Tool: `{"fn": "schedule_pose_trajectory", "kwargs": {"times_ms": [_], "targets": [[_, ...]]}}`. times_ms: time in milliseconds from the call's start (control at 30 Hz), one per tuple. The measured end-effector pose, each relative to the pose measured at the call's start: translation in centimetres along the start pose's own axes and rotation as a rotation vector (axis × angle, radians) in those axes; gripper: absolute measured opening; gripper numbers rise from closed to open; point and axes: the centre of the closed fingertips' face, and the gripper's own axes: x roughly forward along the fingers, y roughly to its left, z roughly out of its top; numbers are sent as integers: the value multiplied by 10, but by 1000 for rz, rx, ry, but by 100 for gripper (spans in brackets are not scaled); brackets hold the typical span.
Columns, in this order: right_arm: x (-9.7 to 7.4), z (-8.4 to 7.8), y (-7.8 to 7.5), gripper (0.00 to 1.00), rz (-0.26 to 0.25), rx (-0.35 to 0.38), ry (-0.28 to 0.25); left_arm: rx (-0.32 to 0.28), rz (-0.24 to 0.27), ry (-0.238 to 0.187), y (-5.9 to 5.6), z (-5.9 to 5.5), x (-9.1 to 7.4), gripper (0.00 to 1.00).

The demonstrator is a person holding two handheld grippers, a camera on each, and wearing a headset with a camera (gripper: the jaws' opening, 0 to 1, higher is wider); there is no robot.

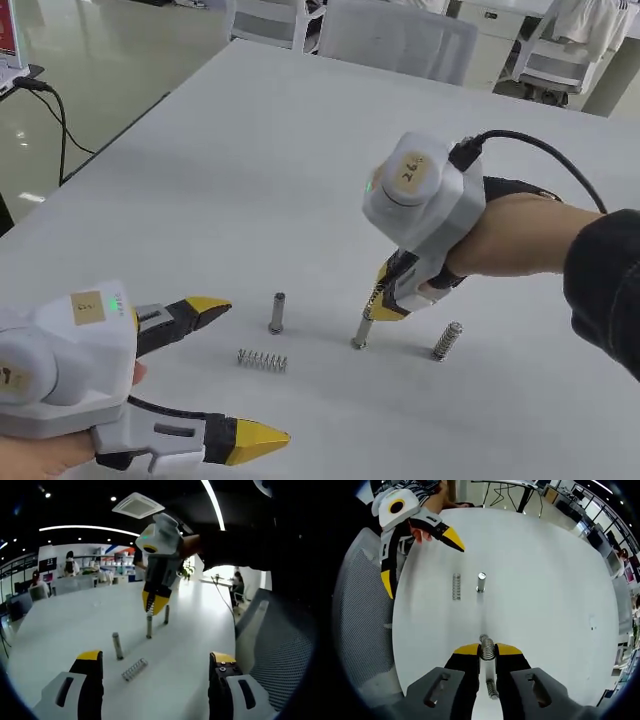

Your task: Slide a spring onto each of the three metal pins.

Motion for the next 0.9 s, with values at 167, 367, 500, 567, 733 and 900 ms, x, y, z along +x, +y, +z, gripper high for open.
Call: {"fn": "schedule_pose_trajectory", "kwargs": {"times_ms": [167, 367, 500, 567, 733, 900], "targets": [[9, -1, 3, 8, 16, 1, 11, 0, -4, 2, -1, -1, 2, 83], [17, -4, 4, 9, 29, 14, 19, -1, -5, 4, -1, -1, 2, 82], [23, -7, 5, 9, 36, 26, 24, -6, -3, 5, 0, -2, 3, 82], [26, -8, 5, 9, 39, 29, 26, -6, -3, 5, 0, -3, 3, 82], [33, -11, 7, 9, 43, 34, 36, -8, -4, 6, 0, -4, 4, 81], [38, -12, 7, 9, 46, 41, 40, -12, -2, 4, 1, -4, 4, 81]]}}
